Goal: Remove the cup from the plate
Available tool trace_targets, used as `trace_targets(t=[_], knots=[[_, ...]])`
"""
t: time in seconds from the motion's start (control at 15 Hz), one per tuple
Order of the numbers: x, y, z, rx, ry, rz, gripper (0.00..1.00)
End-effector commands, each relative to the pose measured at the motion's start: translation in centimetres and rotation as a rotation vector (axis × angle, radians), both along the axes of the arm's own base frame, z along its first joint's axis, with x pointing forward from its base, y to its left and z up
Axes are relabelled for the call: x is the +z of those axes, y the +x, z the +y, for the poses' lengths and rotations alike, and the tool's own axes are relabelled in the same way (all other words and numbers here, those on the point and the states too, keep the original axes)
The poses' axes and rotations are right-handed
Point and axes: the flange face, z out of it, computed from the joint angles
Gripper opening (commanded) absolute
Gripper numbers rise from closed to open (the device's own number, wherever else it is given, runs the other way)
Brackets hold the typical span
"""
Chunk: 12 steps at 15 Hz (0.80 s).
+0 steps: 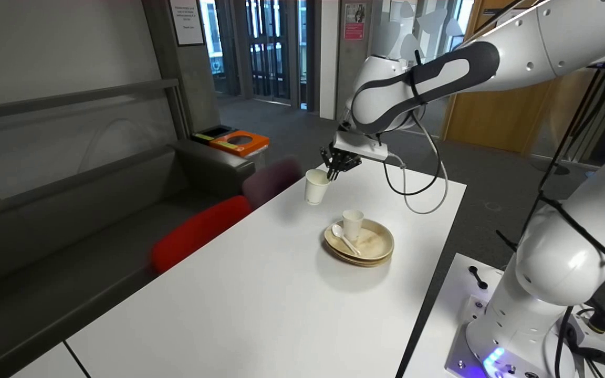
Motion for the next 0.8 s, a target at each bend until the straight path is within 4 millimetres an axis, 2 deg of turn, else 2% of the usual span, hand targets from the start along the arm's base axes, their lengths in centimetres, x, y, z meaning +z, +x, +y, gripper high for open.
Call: trace_targets(t=[0.0,0.2,0.33,0.47,0.73], knots=[[0.3,1.9,7.1,0.124,-0.075,0.035,0.01],[-0.7,4.0,12.7,0.245,-0.103,0.071,0.01],[-1.6,5.6,15.1,0.324,-0.116,0.111,0.01],[-2.6,7.1,16.8,0.393,-0.126,0.154,0.01],[-5.5,10.3,18.8,0.497,-0.146,0.216,0.01]])
